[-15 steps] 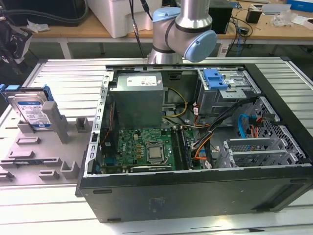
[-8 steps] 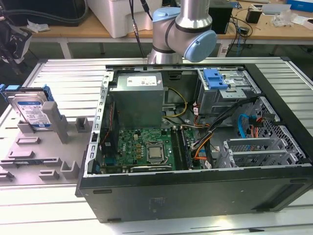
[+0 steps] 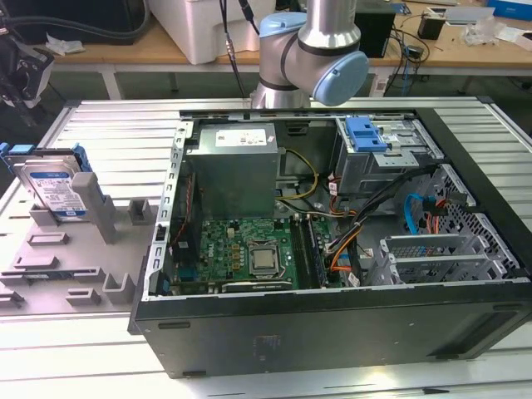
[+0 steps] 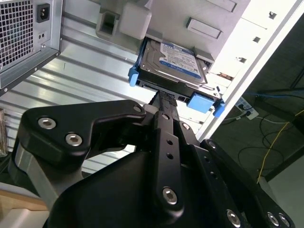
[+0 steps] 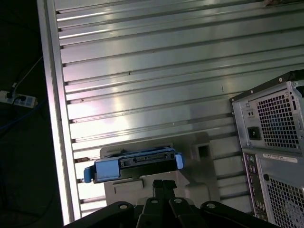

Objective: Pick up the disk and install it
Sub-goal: 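Pick up the disk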

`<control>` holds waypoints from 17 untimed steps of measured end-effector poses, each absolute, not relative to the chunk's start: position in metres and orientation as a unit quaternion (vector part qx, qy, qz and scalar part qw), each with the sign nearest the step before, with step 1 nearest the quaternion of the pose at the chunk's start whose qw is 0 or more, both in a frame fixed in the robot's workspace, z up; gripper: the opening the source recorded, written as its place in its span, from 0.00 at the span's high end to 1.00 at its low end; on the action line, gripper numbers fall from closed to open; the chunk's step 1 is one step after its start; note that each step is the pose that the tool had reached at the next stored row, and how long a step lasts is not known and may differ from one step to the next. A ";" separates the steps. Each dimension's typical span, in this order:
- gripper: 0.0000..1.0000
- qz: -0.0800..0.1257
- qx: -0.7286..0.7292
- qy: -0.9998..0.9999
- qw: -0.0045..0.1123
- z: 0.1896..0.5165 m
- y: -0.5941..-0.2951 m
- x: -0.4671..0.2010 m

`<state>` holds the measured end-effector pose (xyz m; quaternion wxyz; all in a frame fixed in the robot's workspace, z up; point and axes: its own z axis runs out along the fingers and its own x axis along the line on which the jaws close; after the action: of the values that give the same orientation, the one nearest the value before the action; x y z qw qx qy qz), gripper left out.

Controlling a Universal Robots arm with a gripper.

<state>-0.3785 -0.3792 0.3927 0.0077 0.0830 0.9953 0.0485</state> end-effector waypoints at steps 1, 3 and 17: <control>0.89 0.049 0.083 0.995 0.008 0.393 -0.379 -0.378; 0.89 0.048 0.083 0.995 0.008 0.393 -0.379 -0.378; 0.52 0.049 0.083 0.995 0.008 0.393 -0.379 -0.378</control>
<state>-0.3785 -0.3792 0.3927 0.0076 0.0830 0.9953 0.0485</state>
